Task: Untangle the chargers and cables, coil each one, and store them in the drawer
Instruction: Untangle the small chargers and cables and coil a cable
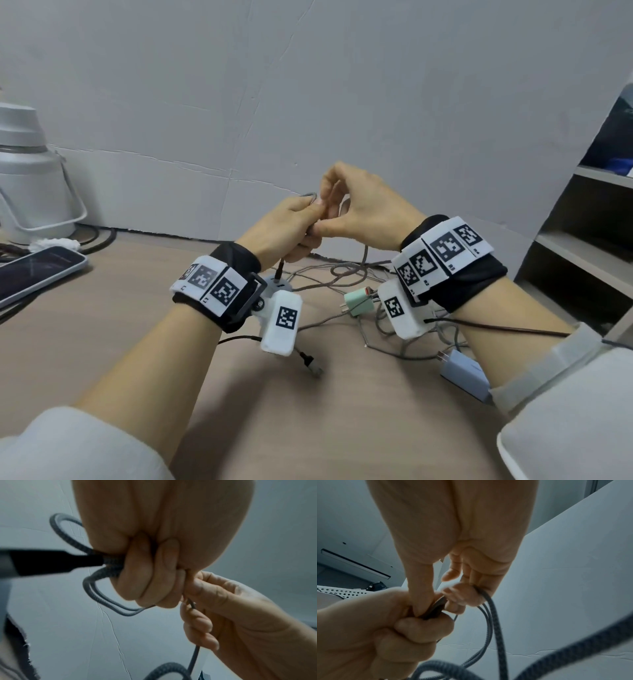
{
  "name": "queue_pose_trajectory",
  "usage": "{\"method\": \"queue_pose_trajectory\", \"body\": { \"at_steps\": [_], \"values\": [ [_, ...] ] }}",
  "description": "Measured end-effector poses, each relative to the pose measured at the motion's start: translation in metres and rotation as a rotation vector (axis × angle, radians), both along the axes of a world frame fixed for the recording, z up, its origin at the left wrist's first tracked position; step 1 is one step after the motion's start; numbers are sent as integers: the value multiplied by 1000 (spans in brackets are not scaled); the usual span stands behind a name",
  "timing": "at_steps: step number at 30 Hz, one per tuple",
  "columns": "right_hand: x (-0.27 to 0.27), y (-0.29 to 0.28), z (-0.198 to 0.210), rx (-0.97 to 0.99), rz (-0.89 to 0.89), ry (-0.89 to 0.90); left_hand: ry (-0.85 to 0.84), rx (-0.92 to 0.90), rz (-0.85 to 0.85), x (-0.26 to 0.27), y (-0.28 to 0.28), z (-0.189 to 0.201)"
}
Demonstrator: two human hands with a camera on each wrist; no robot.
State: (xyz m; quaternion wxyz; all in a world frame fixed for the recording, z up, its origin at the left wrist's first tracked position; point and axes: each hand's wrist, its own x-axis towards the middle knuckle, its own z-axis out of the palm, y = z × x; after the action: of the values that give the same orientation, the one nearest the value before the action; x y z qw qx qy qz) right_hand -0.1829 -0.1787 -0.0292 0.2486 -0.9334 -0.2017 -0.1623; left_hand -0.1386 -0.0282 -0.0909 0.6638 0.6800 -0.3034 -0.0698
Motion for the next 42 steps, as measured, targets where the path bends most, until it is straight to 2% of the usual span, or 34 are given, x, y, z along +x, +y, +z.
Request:
{"method": "queue_pose_trajectory", "body": {
  "at_steps": [5, 7, 13, 18, 23, 27, 31, 33, 36, 39, 42],
  "values": [
    [2, -9, 5, 7, -35, 111, -109, 122, 5, -7, 7, 6],
    [2, -13, 4, 34, -38, 172, -110, 88, 15, -5, 12, 7],
    [11, -25, -13, 137, -72, 235, -94, -217, 150, 6, 26, 12],
    [14, -34, -31, 138, -100, 264, 19, -476, 290, 15, 34, 19],
    [8, -29, -24, -150, -84, 283, 168, -663, 450, 25, 37, 13],
    [14, -42, -23, 110, -108, 71, 253, -786, 599, 37, 62, 14],
    [14, -46, -21, 311, -71, 11, 273, -789, 688, 41, 66, 10],
    [16, -44, -19, 384, -95, -45, 321, -776, 678, 41, 63, 8],
    [26, -37, -19, 355, -268, -216, 366, -720, 546, 36, 48, 9],
    [30, -17, -26, 177, -356, -253, 344, -652, 305, 22, 21, 14],
    [29, 1, -34, -28, -267, -180, 261, -613, 187, 9, 4, 15]
  ]
}}
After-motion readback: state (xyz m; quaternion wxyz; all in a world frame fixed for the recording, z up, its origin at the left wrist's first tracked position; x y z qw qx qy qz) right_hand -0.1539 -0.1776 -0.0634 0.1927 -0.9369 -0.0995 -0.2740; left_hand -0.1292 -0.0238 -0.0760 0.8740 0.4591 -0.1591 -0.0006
